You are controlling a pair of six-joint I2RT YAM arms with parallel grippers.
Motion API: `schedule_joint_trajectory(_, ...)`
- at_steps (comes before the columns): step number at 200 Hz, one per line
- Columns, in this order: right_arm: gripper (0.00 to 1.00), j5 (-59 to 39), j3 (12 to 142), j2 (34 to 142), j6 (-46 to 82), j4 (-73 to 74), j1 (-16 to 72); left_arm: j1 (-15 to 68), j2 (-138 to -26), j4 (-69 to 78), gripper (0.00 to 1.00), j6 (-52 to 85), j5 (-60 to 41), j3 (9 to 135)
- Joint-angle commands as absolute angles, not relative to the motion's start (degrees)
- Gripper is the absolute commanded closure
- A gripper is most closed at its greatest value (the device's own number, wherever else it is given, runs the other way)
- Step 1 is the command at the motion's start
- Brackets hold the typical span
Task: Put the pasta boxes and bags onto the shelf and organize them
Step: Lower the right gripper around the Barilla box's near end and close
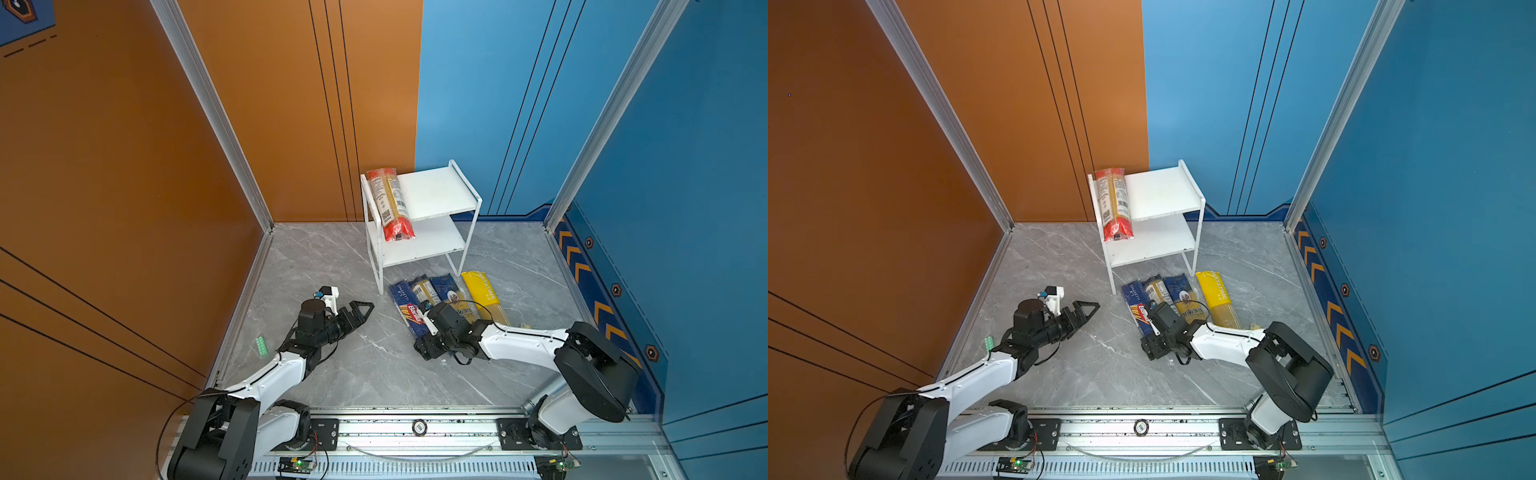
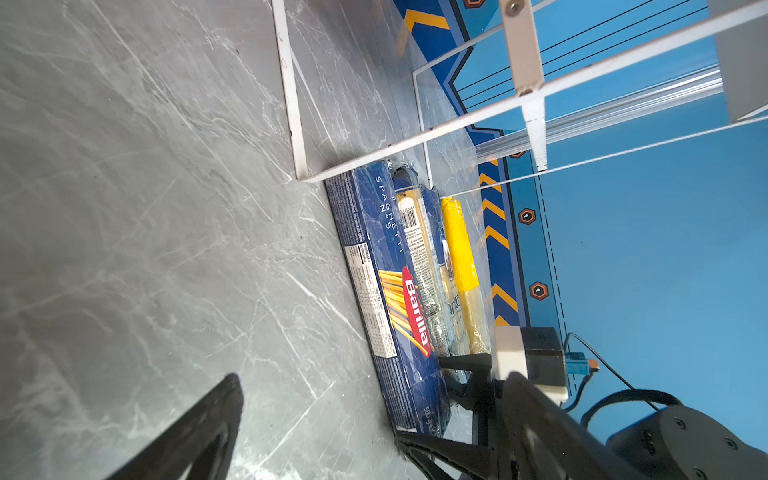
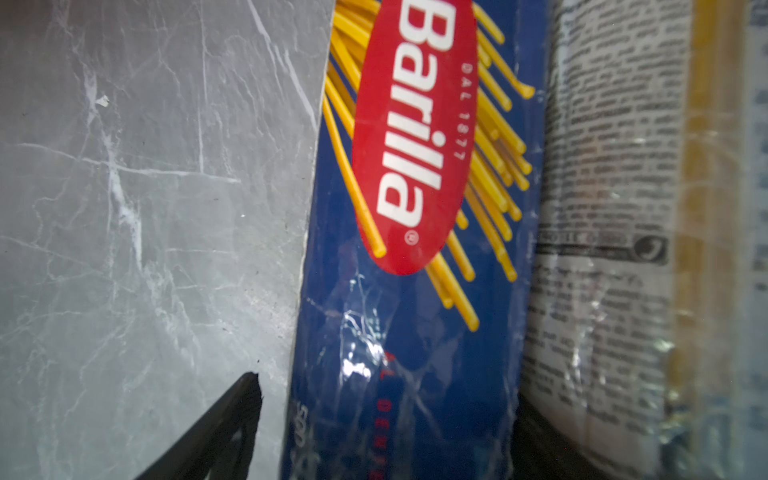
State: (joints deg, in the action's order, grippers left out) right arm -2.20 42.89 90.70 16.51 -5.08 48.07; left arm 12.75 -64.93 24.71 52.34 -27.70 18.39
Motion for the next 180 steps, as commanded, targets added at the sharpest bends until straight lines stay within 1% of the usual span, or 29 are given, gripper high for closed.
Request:
schedule_joint_trajectory(1, 0.19, -0.9, 41.4, 92.6, 17.4, -5.8, 49.2, 12.7, -64.4, 25.4, 0.02, 52.6, -29.2, 17.6)
schedule_joint_trajectory(76, 0.20, 2.7, 41.8, 93.4, 18.0, -6.6, 50.4, 12.7, -64.2, 25.5, 0.02, 52.4, -29.4, 17.3)
schedule_joint_trajectory(180, 0.22, 4.6, 41.2, 94.9, 19.4, -7.2, 51.3, 12.7, -64.0, 25.5, 0.02, 52.1, -29.6, 16.7)
